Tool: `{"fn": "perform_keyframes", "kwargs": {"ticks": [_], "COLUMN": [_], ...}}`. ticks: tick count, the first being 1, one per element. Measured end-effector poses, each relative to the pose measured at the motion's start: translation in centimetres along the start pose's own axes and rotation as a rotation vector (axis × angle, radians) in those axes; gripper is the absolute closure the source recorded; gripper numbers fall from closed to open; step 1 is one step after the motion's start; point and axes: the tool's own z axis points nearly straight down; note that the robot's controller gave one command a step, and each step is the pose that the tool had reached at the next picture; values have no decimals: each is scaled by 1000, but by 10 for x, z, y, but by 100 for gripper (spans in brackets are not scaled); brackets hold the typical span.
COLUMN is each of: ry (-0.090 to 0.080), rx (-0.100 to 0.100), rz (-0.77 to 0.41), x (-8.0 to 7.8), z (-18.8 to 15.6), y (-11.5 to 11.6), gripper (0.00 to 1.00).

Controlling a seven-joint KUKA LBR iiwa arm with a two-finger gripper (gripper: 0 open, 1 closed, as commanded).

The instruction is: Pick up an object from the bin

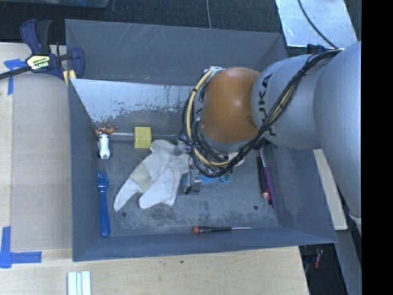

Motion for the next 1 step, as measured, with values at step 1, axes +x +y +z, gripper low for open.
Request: {"fn": "perform_keyframes", "kwargs": {"ticks": [1], "ry": [-23], "rx": [-1], "rz": [-459], "x": [-15], "z": [8], "y": [24], "gripper": [0]}}
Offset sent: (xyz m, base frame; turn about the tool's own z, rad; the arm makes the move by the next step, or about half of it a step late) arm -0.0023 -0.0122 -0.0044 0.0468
